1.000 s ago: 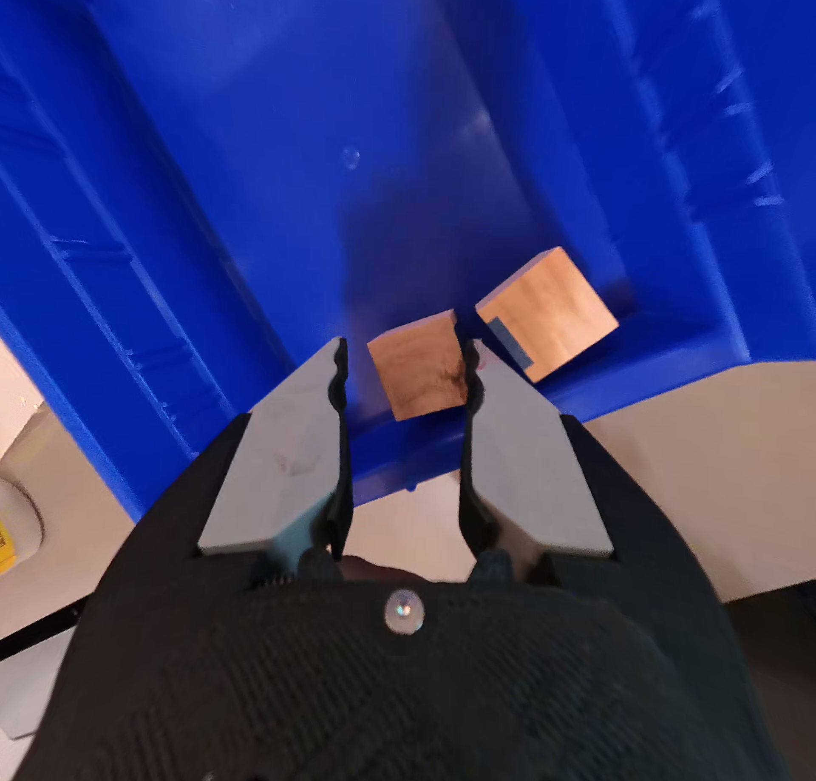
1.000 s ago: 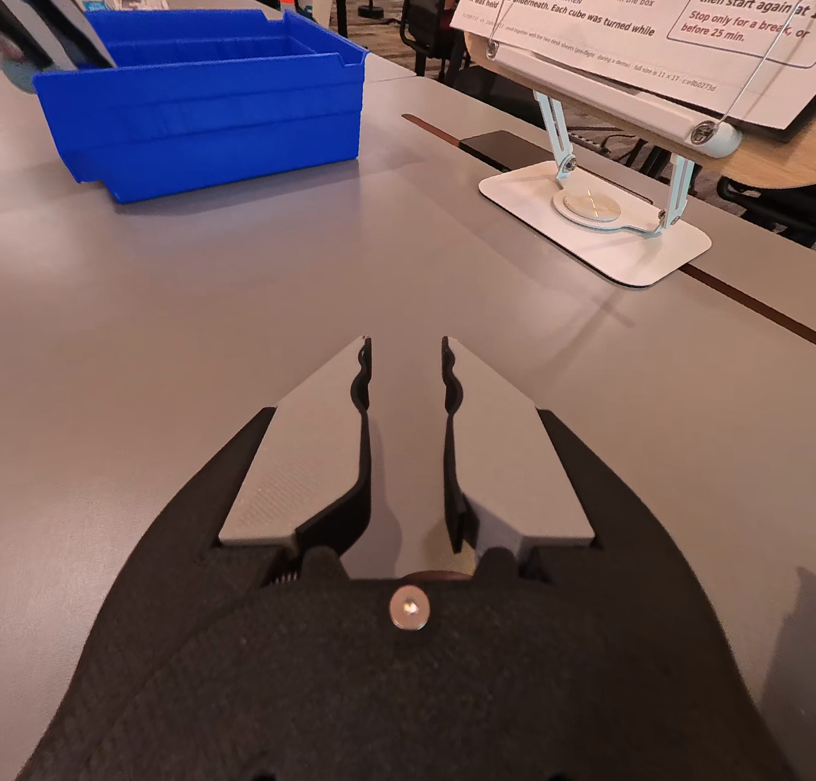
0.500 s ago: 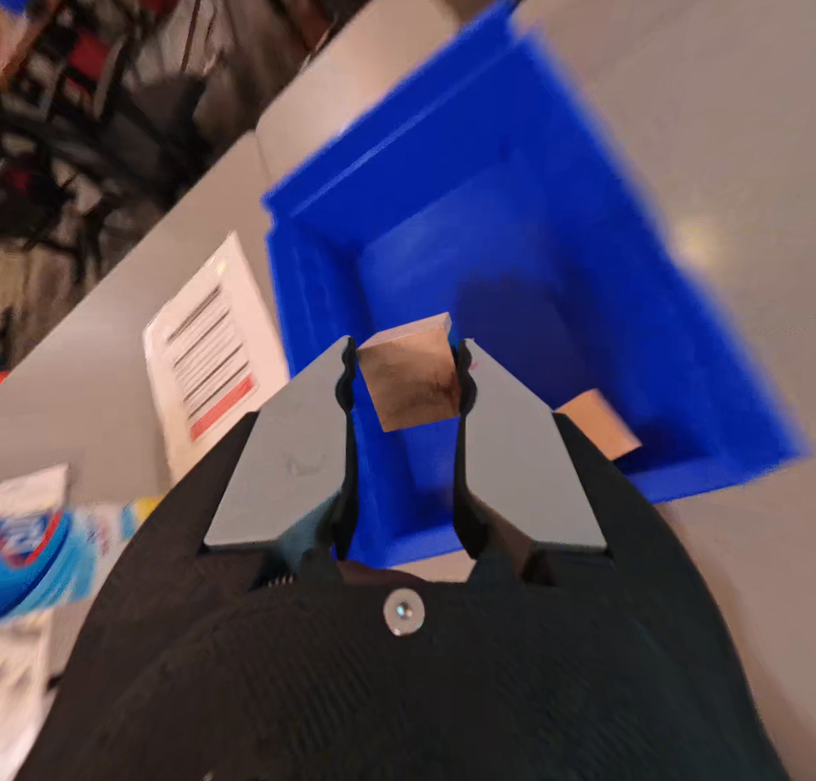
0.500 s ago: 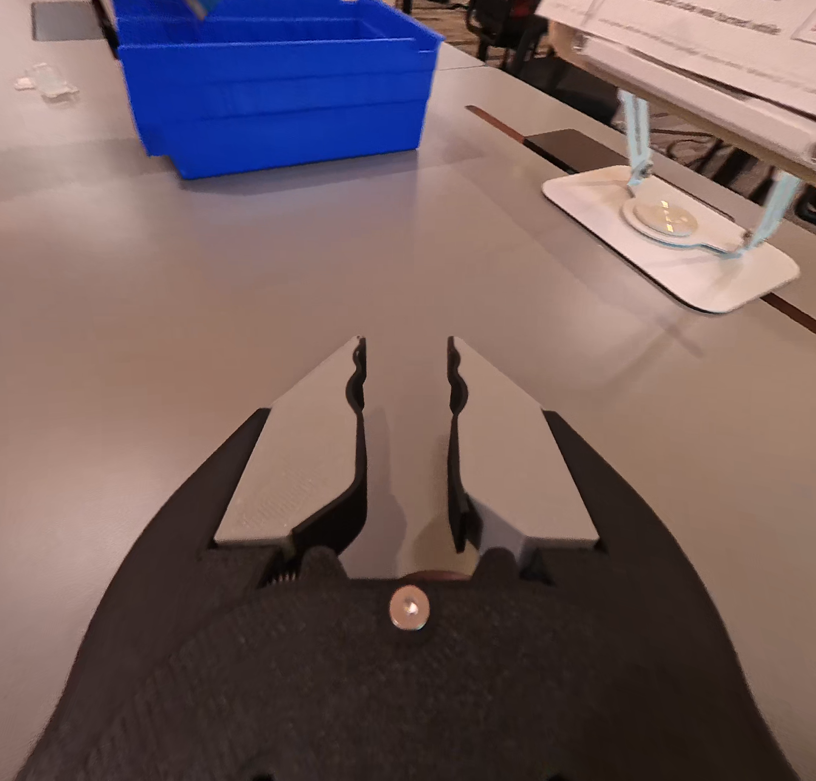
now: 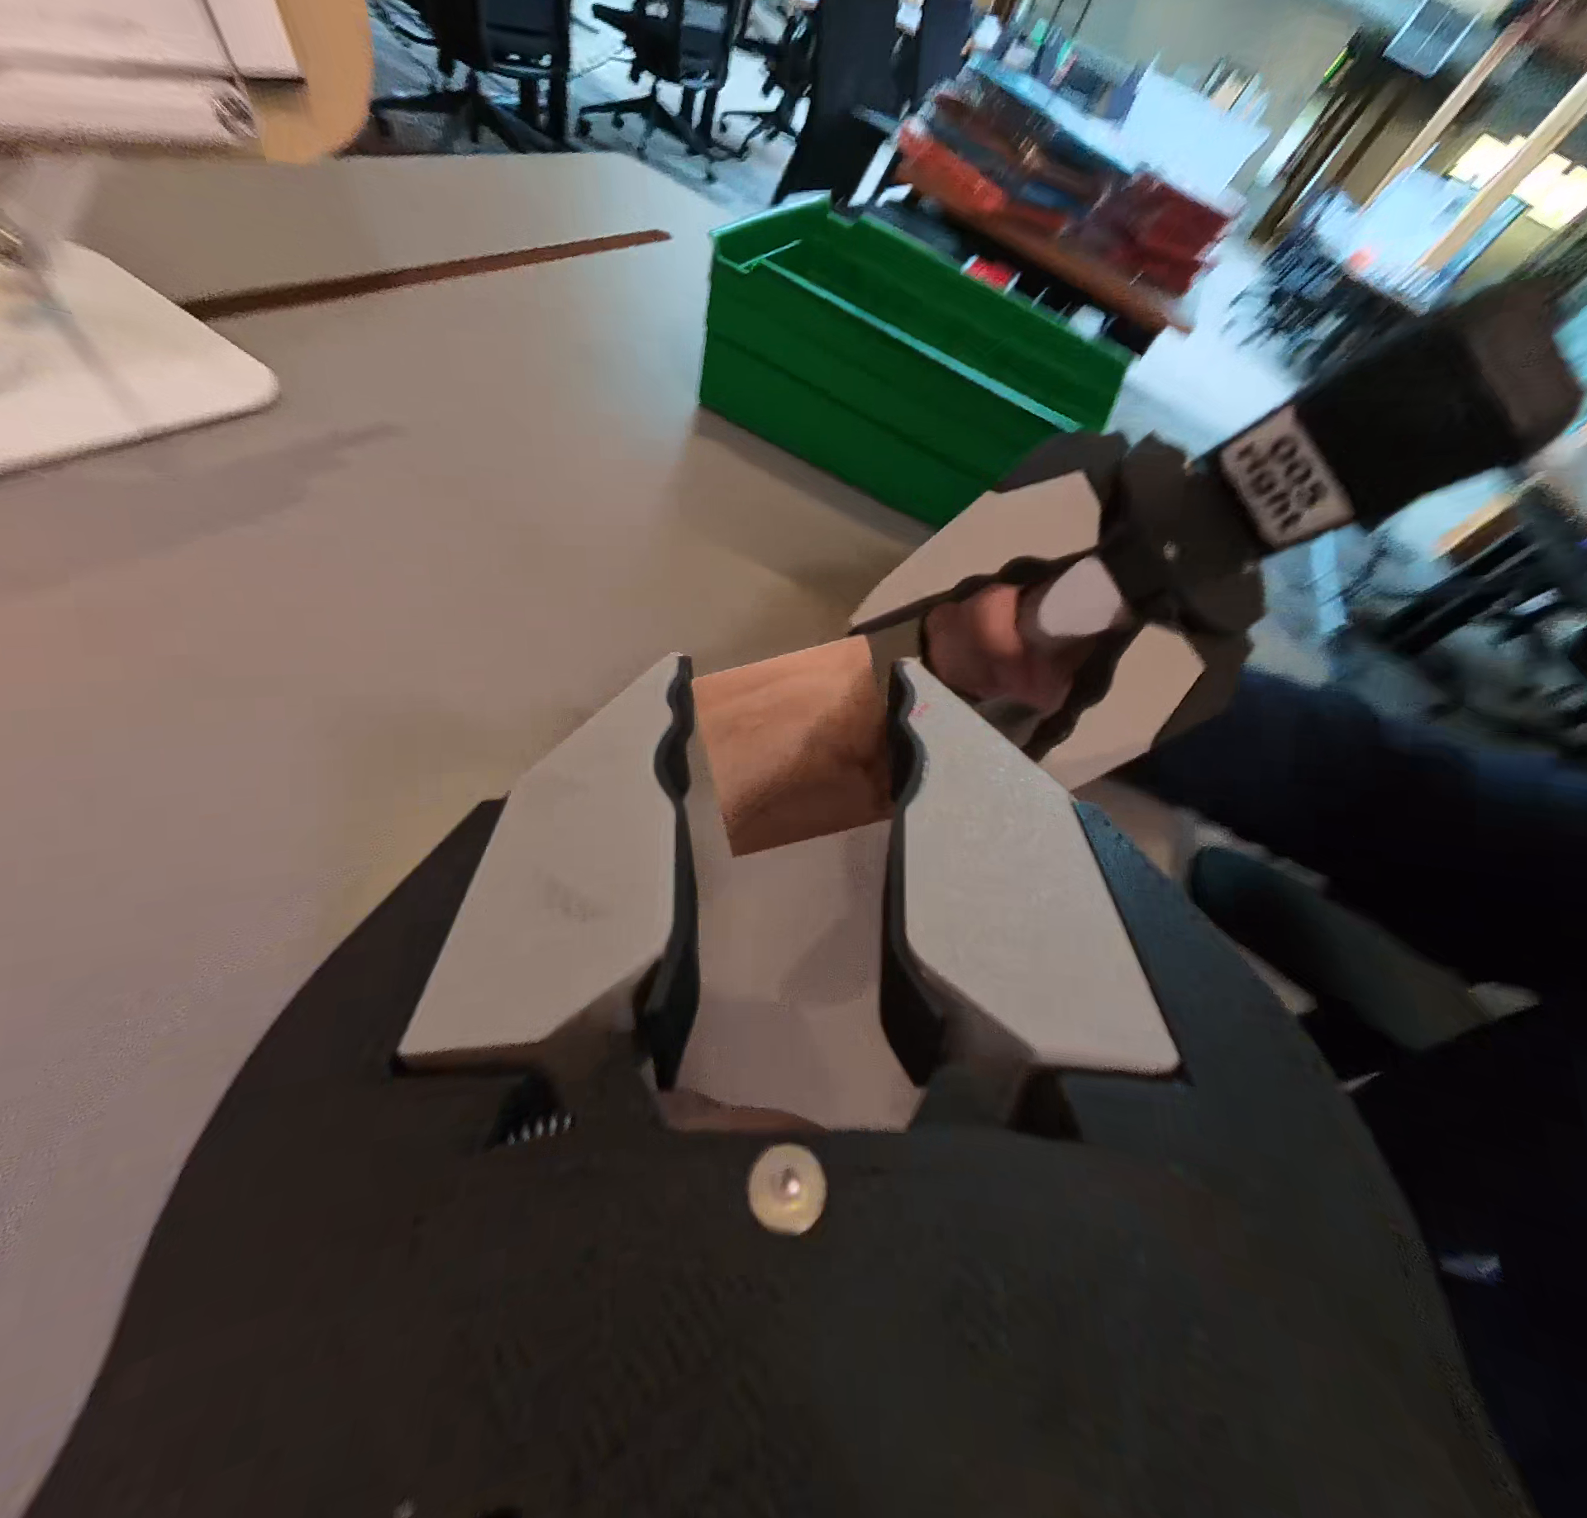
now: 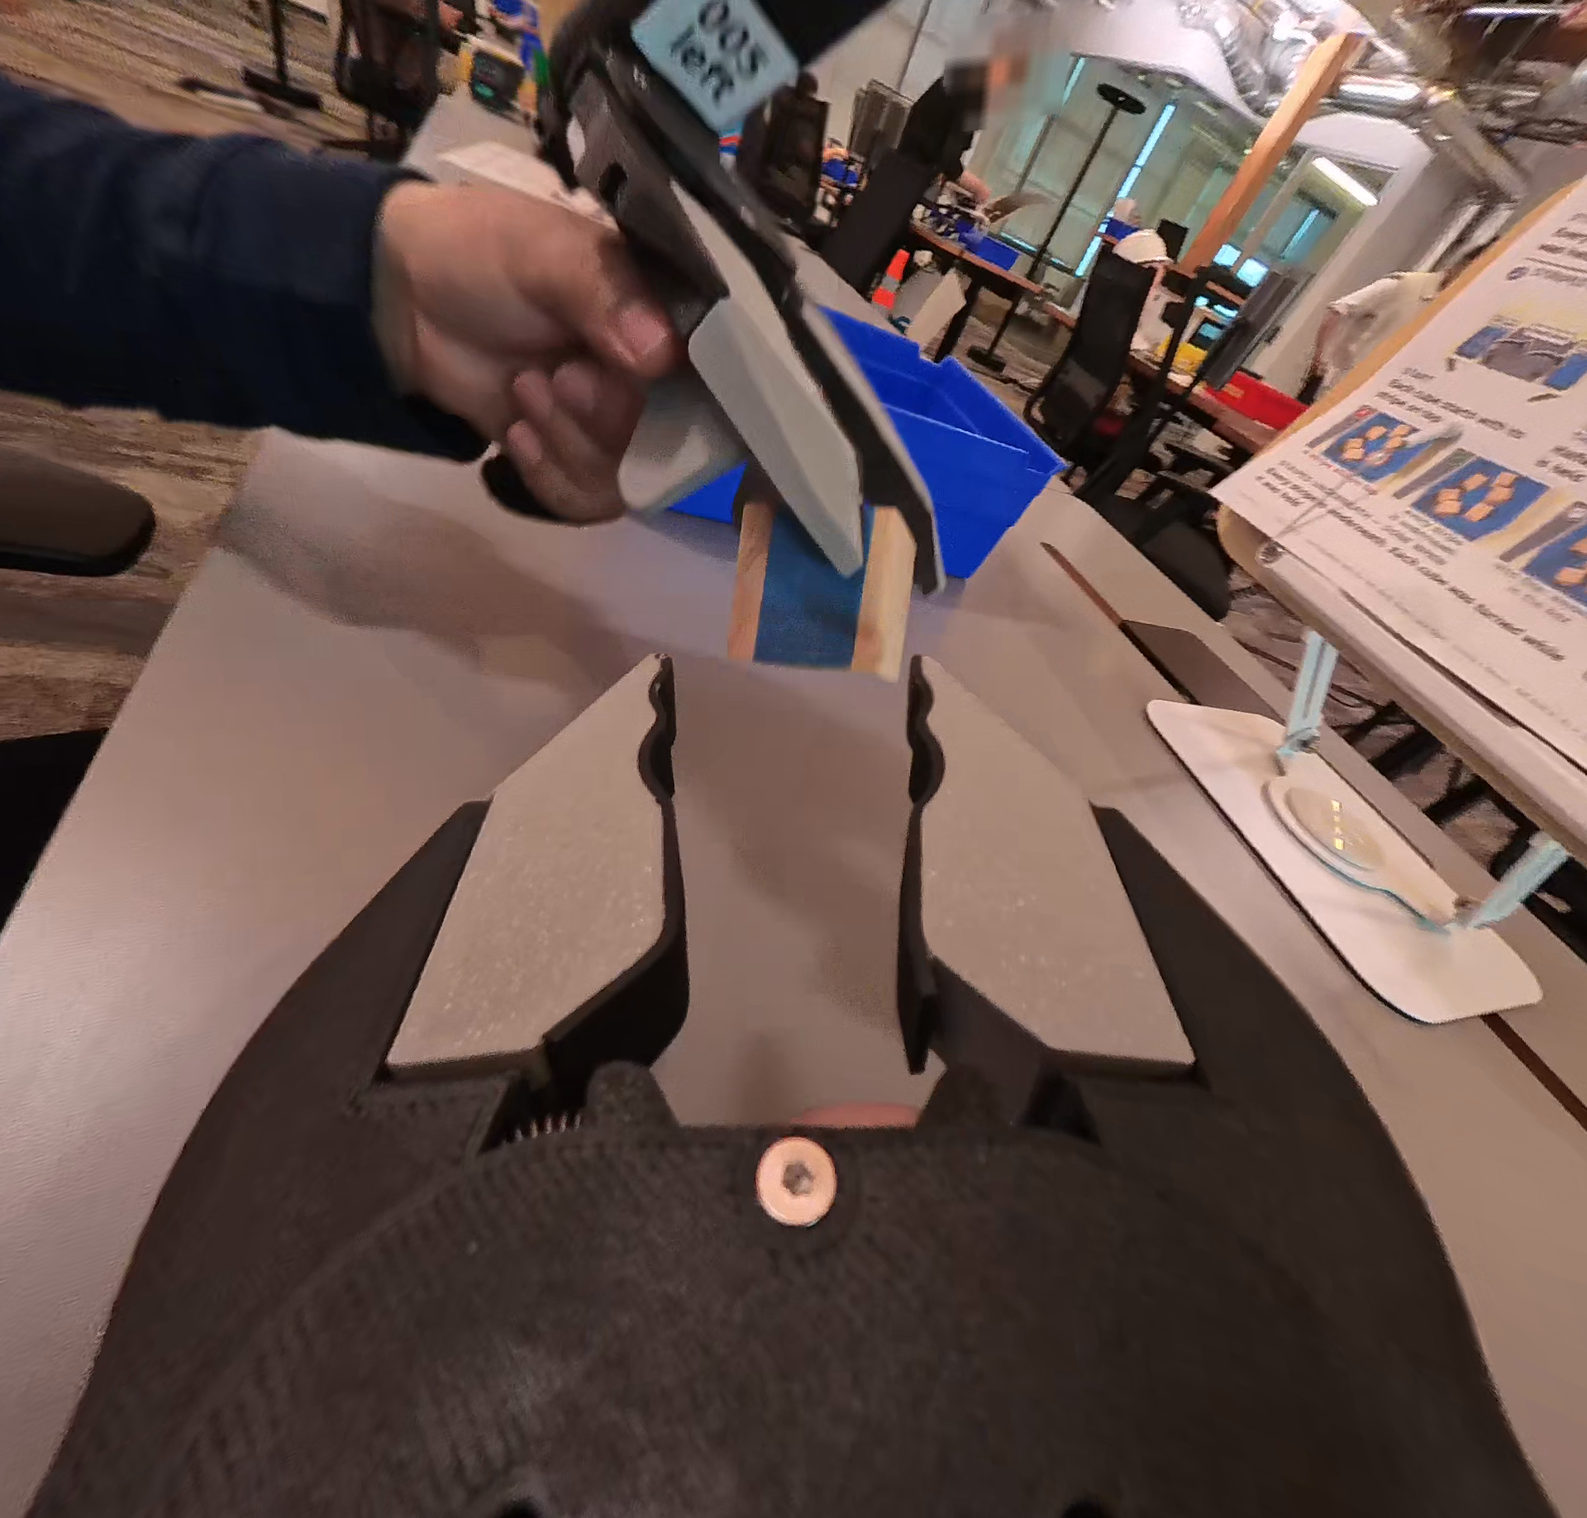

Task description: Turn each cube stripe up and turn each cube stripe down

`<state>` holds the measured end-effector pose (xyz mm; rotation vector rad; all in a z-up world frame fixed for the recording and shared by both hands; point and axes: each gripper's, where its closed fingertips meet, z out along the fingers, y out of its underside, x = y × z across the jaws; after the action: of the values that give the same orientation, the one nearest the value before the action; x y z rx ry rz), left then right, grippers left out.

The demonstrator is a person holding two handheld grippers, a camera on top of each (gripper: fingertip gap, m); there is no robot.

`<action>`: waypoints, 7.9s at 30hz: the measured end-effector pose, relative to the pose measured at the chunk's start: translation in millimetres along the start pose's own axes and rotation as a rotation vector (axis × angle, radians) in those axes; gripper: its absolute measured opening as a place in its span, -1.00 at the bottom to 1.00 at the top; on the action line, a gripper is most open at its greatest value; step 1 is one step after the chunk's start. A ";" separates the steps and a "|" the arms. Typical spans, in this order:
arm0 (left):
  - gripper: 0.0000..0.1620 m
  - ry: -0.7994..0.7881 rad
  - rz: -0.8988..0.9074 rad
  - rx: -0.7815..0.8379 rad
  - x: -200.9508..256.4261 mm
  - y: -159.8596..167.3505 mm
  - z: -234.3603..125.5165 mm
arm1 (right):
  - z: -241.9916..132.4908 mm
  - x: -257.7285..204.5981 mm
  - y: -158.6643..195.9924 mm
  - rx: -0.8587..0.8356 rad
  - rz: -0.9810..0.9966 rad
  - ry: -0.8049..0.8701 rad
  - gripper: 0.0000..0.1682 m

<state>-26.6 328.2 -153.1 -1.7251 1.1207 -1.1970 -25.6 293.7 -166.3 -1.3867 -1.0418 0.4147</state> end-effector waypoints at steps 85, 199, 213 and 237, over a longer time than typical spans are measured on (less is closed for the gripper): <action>-0.61 -0.129 0.252 -0.061 -15.3 47.0 48.9 | -385.5 160.9 210.5 -0.972 0.759 0.845 -0.50; -0.46 -0.305 1.318 -0.186 25.1 51.4 20.0 | -6.0 -12.4 25.0 0.019 0.893 -0.419 -0.48; -0.50 -0.016 1.040 -0.021 50.5 51.1 10.1 | -12.3 -30.5 10.2 0.069 1.001 -0.614 -0.48; -0.50 0.211 0.266 -0.011 34.0 52.6 11.8 | -12.7 -12.9 7.7 0.034 0.474 -0.271 -0.23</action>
<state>-21.8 279.5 -193.9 -1.4268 1.4345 -1.2251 -19.8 277.6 -176.1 -1.5738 -0.9069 0.9868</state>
